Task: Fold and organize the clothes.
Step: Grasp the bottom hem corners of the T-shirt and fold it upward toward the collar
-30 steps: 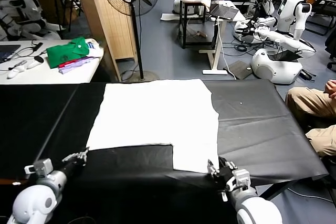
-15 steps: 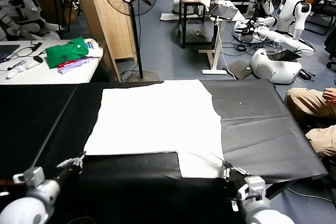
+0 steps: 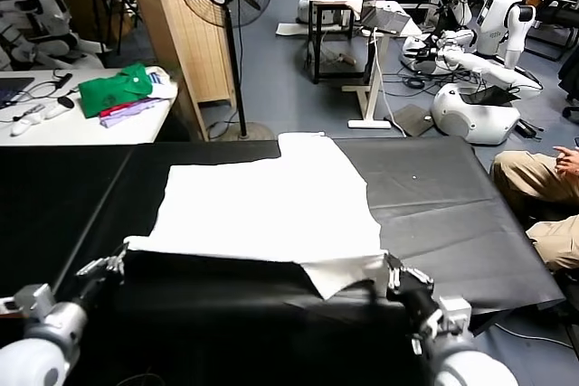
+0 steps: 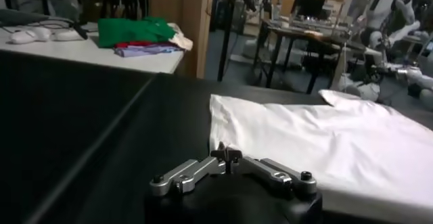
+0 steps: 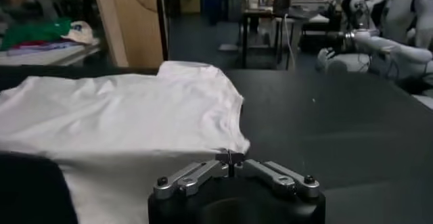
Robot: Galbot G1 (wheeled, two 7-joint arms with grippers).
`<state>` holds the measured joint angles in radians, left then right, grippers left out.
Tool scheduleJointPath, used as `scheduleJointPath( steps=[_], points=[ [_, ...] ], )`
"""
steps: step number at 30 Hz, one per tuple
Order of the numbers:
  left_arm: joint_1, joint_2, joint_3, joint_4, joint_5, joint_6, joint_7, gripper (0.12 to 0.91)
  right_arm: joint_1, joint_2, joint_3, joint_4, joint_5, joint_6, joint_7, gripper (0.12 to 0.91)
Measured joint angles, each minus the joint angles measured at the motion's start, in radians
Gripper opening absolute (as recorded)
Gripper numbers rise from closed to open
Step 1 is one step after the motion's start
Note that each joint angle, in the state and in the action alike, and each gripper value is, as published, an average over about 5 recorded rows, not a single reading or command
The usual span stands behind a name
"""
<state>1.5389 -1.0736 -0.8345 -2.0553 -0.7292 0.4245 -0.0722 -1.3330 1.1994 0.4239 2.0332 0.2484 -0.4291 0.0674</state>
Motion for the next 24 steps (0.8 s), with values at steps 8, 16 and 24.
scheduleJointPath(
  steps=[8,16,24],
  points=[
    [-0.120,0.023,0.064,0.105,0.071,-0.002,0.002,0.127,0.153,-0.031,-0.092,-0.161,-0.051,0.060,-0.034,0.121],
    [-0.228,0.054,0.136,0.205,0.133,-0.013,0.000,0.127,0.278,-0.047,-0.162,-0.300,-0.181,0.179,-0.069,0.121],
    [-0.282,0.062,0.169,0.253,0.165,-0.019,-0.010,0.127,0.319,-0.055,-0.179,-0.348,-0.217,0.231,-0.114,0.162]
  ],
)
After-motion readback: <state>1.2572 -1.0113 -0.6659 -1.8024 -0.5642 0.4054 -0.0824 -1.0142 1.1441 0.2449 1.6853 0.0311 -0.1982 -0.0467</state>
